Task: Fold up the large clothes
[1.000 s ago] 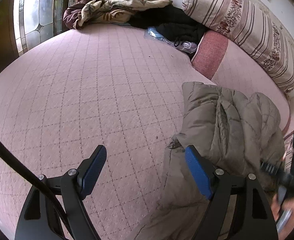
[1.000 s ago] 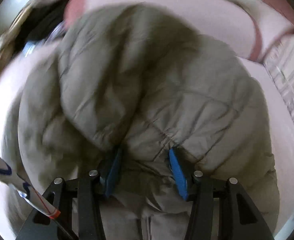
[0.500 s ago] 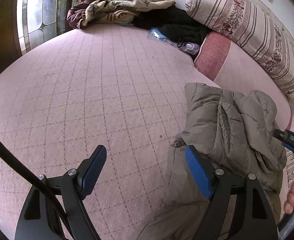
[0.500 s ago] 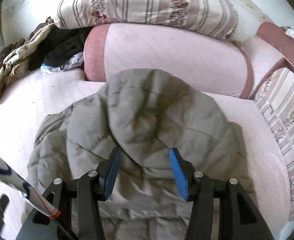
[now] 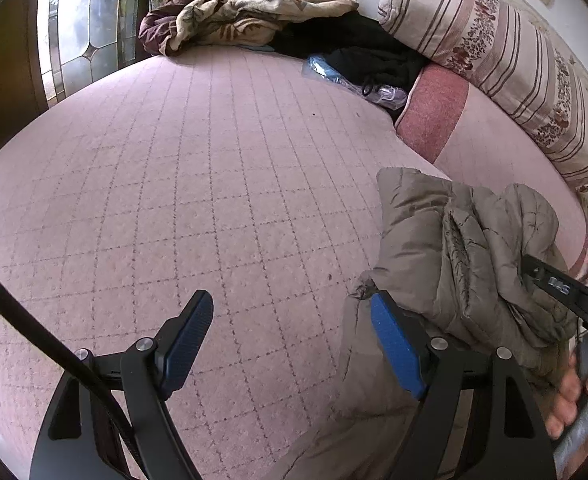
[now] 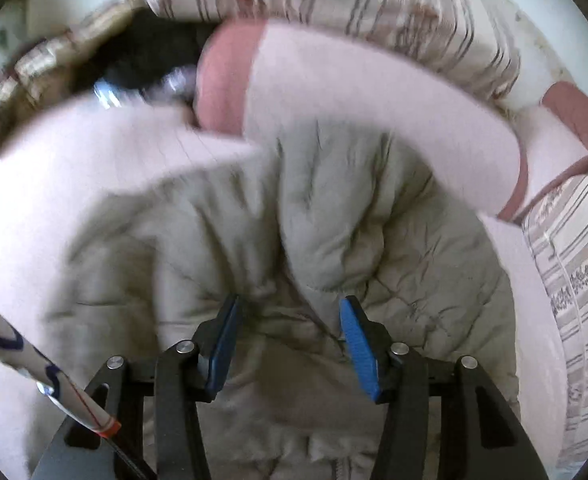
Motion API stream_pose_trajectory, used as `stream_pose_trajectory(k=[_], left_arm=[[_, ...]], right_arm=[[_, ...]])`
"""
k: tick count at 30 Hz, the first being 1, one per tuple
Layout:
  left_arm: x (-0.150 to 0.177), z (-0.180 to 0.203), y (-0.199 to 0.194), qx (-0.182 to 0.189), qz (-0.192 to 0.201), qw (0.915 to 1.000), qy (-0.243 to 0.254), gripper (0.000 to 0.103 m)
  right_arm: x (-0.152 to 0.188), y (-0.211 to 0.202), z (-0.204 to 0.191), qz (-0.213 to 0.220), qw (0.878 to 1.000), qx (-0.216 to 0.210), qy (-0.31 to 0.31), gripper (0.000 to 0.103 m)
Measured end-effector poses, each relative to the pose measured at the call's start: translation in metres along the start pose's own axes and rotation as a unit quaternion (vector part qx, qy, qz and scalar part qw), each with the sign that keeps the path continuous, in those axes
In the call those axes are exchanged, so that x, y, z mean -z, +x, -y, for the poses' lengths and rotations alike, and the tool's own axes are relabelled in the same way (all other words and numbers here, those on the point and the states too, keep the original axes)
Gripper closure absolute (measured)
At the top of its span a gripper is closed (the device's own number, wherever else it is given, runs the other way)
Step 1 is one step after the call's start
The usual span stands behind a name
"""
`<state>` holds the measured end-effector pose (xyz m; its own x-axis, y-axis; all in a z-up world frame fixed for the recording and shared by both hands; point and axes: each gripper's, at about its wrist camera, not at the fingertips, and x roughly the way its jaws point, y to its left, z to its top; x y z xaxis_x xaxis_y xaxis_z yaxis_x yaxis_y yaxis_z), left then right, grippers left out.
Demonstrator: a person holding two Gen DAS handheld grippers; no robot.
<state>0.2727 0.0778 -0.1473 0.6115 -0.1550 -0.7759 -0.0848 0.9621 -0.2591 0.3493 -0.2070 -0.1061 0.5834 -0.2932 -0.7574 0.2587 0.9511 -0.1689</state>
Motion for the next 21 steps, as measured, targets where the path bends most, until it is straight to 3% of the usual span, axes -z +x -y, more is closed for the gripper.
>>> stream_pose_trajectory(k=[3, 5, 11, 16, 21], left_arm=[[0.001, 0.0, 0.001, -0.004, -0.003, 1.0, 0.001, 0.023], [0.002, 0.0, 0.003, -0.006, -0.008, 0.9999, 0.003, 0.023], [0.001, 0.0, 0.003, -0.014, -0.002, 0.9999, 0.008, 0.023], [0.004, 0.0, 0.001, -0.028, 0.003, 0.9995, 0.011, 0.023], [0.015, 0.004, -0.007, -0.047, 0.018, 0.9983, 0.028, 0.023]], right_arm=[[0.014, -0.015, -0.02, 0.004, 0.999, -0.036, -0.017, 0.046], [0.023, -0.004, -0.041, -0.018, 0.998, -0.055, -0.038, 0.047], [0.033, 0.028, -0.062, -0.037, 0.998, -0.019, -0.051, 0.044], [0.035, -0.01, -0.021, -0.025, 0.998, -0.063, -0.014, 0.044], [0.086, -0.065, 0.061, -0.027, 0.997, -0.07, 0.028, 0.04]])
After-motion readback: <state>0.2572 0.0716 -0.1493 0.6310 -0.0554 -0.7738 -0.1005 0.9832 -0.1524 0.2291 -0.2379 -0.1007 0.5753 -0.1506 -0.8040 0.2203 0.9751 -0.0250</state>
